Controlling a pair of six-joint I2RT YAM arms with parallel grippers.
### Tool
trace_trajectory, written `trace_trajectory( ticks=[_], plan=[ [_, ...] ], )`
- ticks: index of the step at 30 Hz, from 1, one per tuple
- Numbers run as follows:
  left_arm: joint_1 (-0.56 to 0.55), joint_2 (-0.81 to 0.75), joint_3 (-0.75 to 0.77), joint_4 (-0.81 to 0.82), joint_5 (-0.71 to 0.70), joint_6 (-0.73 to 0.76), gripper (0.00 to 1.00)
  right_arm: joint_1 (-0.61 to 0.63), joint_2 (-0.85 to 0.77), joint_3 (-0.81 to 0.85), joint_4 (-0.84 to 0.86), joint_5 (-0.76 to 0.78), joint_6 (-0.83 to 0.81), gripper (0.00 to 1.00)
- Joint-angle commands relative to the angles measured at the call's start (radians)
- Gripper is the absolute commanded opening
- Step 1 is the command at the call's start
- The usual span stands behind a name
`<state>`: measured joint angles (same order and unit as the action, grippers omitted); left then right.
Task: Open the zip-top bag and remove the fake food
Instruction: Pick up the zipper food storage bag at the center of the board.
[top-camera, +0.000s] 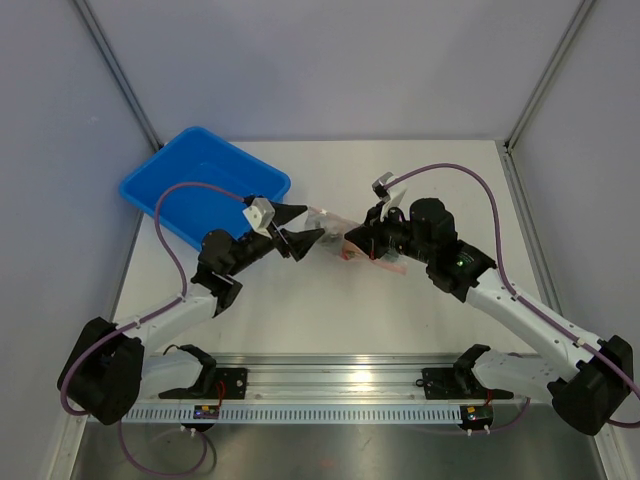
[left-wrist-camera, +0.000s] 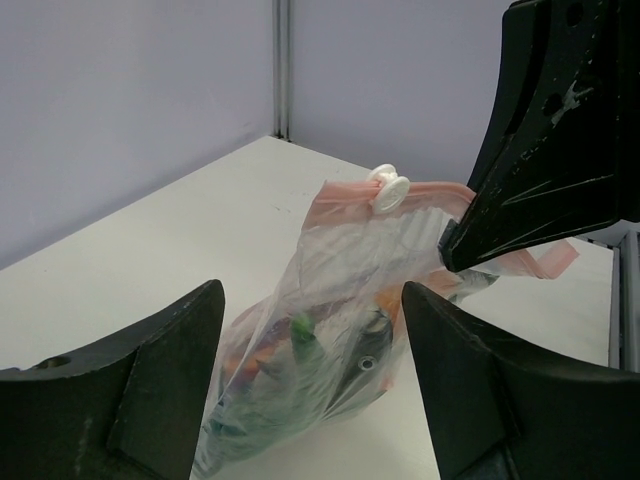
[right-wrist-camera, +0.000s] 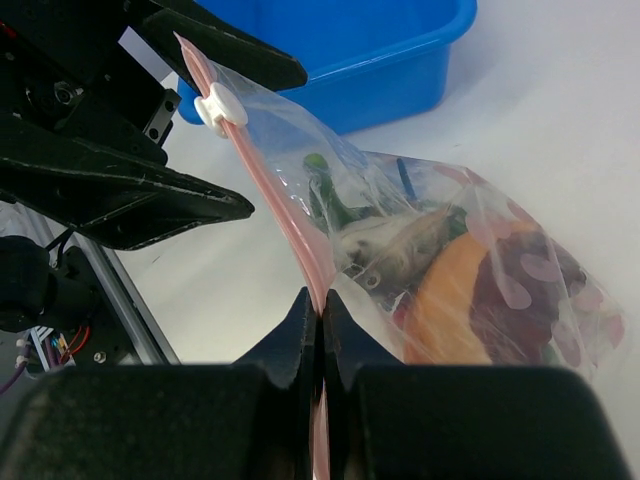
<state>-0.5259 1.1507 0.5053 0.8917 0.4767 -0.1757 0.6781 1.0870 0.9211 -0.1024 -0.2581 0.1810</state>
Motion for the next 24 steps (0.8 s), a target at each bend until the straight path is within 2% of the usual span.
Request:
trace_trajectory(
  ticks=[1, 5, 8, 9, 11, 15, 16, 18, 19, 22, 24],
  plan=[
    [-0.005, 0.011, 0.044, 0.067, 0.046, -0.007, 0.72, 0.012, -0.035, 0.010, 0.058, -0.046, 0.012, 0.00],
    [-0.005, 0.011, 0.047, 0.073, 0.069, -0.024, 0.58, 0.012, -0.032, 0.009, 0.066, -0.053, 0.017, 0.00],
    [-0.006, 0.009, 0.049, 0.079, 0.083, -0.037, 0.56, 0.014, -0.026, 0.009, 0.064, -0.053, 0.015, 0.00],
    [-0.006, 0.006, 0.047, 0.081, 0.092, -0.039, 0.50, 0.015, -0.024, 0.009, 0.066, -0.055, 0.017, 0.00],
    [-0.006, 0.001, 0.047, 0.082, 0.097, -0.048, 0.46, 0.015, -0.024, 0.009, 0.064, -0.053, 0.015, 0.00],
    [-0.006, -0.016, 0.044, 0.079, 0.106, -0.054, 0.21, 0.015, -0.022, 0.009, 0.061, -0.035, 0.014, 0.00],
    [-0.006, -0.022, 0.045, 0.070, 0.109, -0.053, 0.10, 0.015, -0.024, 0.007, 0.063, -0.032, 0.012, 0.00],
    [-0.006, -0.023, 0.048, 0.061, 0.117, -0.053, 0.04, 0.015, -0.024, 0.005, 0.064, -0.029, 0.012, 0.00],
    [-0.006, -0.026, 0.049, 0.058, 0.122, -0.051, 0.00, 0.014, -0.024, 0.005, 0.064, -0.027, 0.012, 0.06],
    [-0.006, -0.026, 0.052, 0.055, 0.134, -0.057, 0.00, 0.014, -0.024, 0.002, 0.067, -0.024, 0.008, 0.07],
    [-0.006, -0.029, 0.052, 0.052, 0.138, -0.059, 0.00, 0.015, -0.027, -0.001, 0.073, -0.026, 0.006, 0.14]
  ],
)
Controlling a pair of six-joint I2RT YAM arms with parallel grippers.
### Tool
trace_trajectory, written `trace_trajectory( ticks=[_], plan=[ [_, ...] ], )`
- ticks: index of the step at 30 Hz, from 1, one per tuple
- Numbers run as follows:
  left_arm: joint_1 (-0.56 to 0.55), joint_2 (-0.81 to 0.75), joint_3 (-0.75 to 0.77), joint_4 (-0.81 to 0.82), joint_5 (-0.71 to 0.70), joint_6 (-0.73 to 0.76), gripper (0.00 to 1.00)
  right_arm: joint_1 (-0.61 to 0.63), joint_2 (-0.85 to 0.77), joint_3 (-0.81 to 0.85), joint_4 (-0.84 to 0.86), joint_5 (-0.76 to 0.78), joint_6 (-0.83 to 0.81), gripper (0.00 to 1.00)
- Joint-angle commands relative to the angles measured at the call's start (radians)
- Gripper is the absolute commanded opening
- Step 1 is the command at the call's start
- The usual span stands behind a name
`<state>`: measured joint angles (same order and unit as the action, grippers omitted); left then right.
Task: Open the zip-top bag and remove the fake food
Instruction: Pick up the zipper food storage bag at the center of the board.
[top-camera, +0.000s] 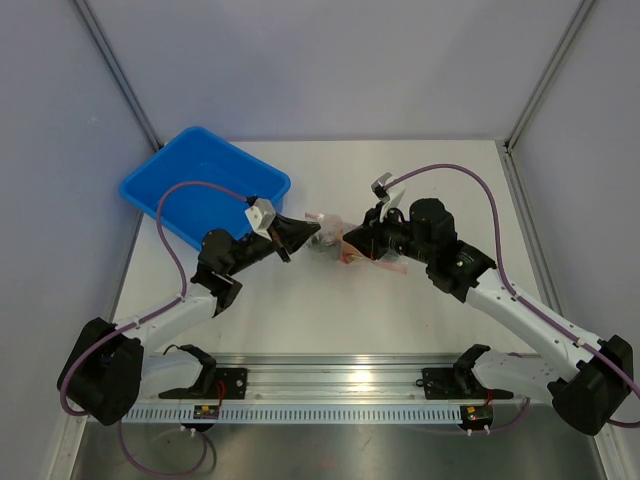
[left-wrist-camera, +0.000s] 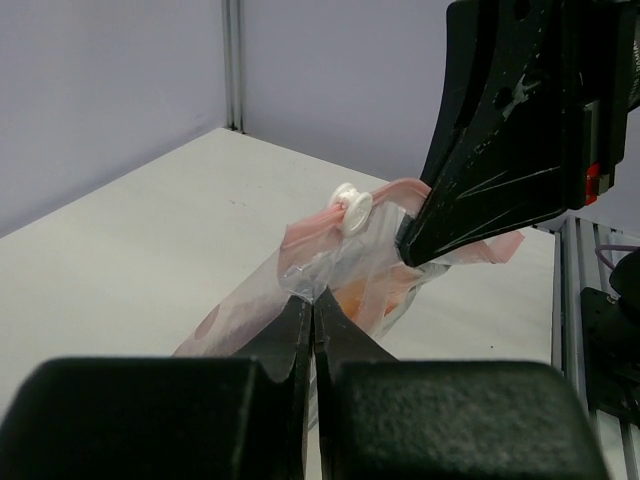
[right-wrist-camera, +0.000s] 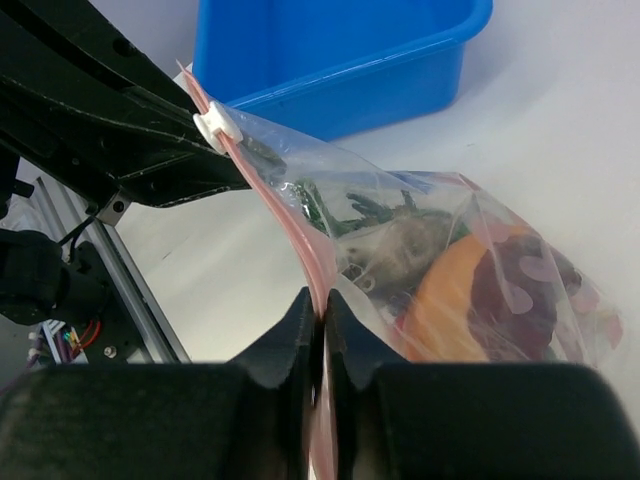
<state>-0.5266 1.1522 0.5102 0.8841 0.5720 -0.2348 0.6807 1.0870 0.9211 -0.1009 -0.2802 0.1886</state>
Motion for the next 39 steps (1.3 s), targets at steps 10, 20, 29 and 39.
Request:
trace_trajectory(
  ticks=[10, 20, 29, 39],
  plan=[
    [-0.006, -0.039, 0.051, 0.036, 0.051, 0.000, 0.00, 0.013, -0.052, -0.024, 0.159, -0.002, -0.054, 0.51],
    [-0.006, -0.046, 0.067, -0.013, 0.054, 0.003, 0.00, 0.014, -0.009, -0.013, 0.248, -0.160, -0.147, 0.60],
    [-0.006, -0.048, 0.073, -0.028, 0.063, 0.002, 0.00, 0.034, -0.001, 0.012, 0.260, -0.090, -0.216, 0.63],
    [-0.006, -0.060, 0.082, -0.059, 0.063, -0.001, 0.00, 0.118, 0.025, -0.030, 0.384, 0.033, -0.310, 0.69]
  ],
)
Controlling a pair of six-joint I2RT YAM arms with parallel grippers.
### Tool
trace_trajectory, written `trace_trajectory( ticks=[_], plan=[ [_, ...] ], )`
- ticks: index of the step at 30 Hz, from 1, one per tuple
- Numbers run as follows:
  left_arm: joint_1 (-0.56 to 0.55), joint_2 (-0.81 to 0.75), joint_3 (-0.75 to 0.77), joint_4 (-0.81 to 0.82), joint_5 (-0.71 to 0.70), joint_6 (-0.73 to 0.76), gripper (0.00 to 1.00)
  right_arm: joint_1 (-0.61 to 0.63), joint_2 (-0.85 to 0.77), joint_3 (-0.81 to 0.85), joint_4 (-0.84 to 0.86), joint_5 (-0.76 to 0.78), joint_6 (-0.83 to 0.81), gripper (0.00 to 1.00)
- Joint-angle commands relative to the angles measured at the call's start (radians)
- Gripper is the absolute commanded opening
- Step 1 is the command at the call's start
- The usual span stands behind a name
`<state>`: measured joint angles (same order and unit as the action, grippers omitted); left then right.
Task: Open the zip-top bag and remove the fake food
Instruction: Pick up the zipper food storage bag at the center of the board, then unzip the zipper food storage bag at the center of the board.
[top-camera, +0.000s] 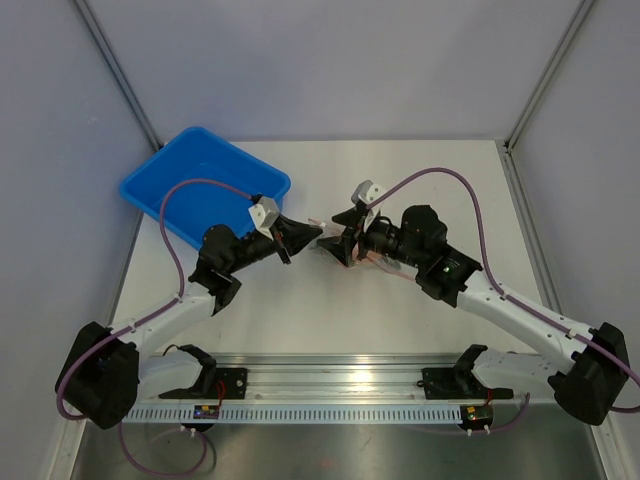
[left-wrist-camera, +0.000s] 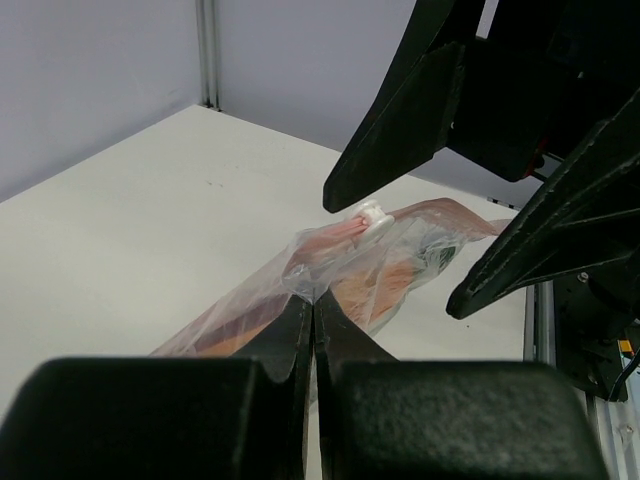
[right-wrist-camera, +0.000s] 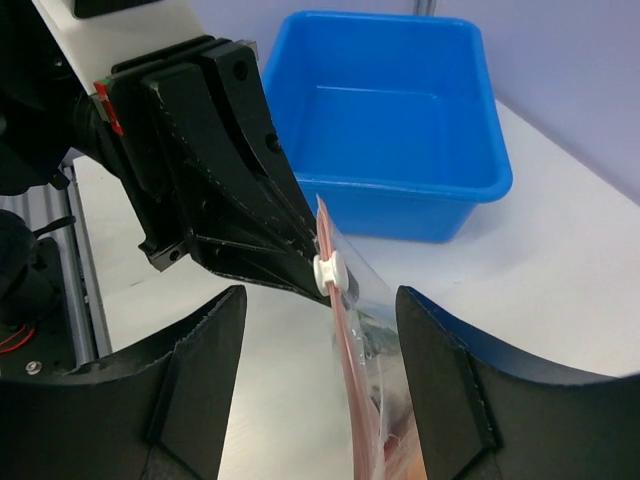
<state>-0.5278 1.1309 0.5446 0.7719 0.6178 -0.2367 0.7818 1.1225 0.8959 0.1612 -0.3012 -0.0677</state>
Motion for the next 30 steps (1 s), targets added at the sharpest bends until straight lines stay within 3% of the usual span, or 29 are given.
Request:
trace_trajectory(
  ticks=[1, 27, 30],
  plan=[
    [-0.005, -0.040, 0.046, 0.053, 0.016, 0.002, 0.00, 0.020, -0.015, -0.017, 0.162, 0.059, -0.053, 0.69],
    [-0.005, -0.033, 0.051, 0.033, 0.013, 0.007, 0.00, 0.027, 0.049, 0.038, 0.152, 0.085, -0.053, 0.46],
    [-0.005, -0.029, 0.054, 0.030, 0.019, 0.005, 0.00, 0.030, 0.051, 0.040, 0.150, 0.091, -0.053, 0.37]
  ],
)
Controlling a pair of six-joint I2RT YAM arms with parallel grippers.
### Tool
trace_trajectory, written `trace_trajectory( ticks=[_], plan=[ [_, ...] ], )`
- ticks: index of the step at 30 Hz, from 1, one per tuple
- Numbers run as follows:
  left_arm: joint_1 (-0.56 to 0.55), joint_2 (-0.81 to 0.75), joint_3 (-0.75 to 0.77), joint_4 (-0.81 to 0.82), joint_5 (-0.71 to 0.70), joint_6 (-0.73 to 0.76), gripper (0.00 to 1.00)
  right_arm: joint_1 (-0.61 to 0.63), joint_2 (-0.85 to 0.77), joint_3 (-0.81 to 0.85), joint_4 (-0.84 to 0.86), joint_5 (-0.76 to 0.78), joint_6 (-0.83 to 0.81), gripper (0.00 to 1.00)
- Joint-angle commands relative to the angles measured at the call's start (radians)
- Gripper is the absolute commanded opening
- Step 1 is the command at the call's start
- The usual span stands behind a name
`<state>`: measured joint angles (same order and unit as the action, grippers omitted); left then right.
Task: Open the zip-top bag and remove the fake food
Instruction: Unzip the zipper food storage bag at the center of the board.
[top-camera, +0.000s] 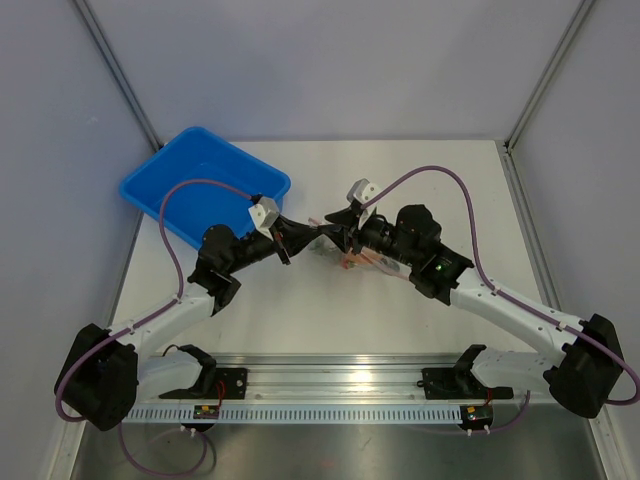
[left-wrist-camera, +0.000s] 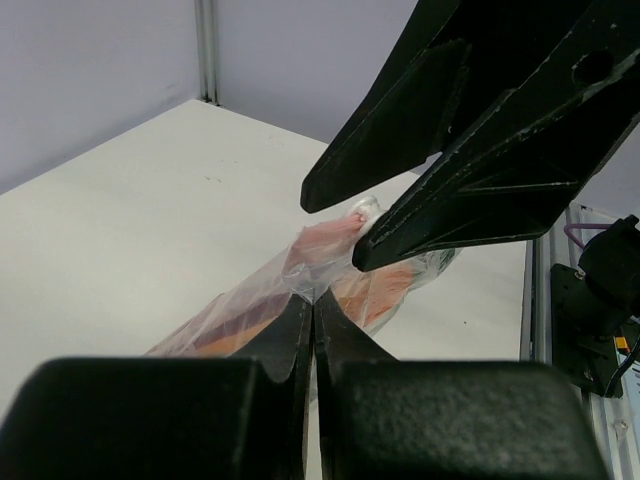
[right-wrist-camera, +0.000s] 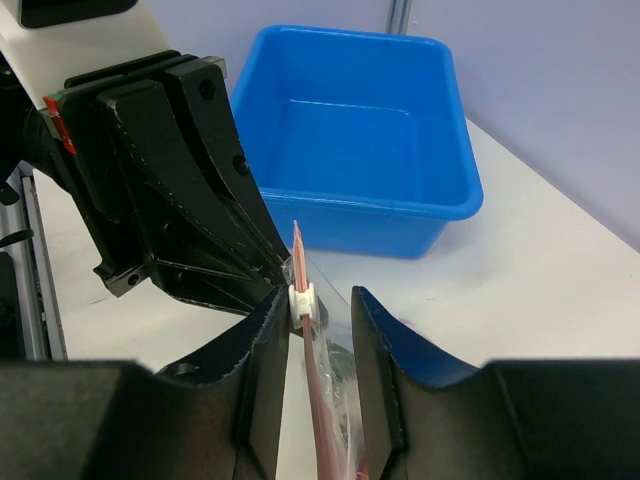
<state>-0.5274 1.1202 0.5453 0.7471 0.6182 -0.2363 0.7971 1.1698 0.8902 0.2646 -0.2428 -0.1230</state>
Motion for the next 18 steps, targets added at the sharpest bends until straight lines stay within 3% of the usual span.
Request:
trace_trajectory(
  ticks=[1, 6, 11, 18],
  plan=[
    [-0.005, -0.020, 0.053, 0.055, 0.018, 0.003, 0.00, 0.014, 0.004, 0.046, 0.045, 0.031, 0.002, 0.37],
    [-0.005, -0.031, 0.054, 0.044, 0.005, -0.003, 0.00, 0.016, 0.001, 0.041, 0.041, 0.031, 0.002, 0.29],
    [-0.003, -0.017, 0.146, -0.167, -0.054, -0.009, 0.00, 0.017, 0.007, 0.038, 0.032, 0.014, 0.002, 0.25],
    [-0.003, -0.023, 0.140, -0.172, -0.069, -0.024, 0.00, 0.016, -0.002, 0.027, 0.013, 0.019, 0.000, 0.15]
  ],
)
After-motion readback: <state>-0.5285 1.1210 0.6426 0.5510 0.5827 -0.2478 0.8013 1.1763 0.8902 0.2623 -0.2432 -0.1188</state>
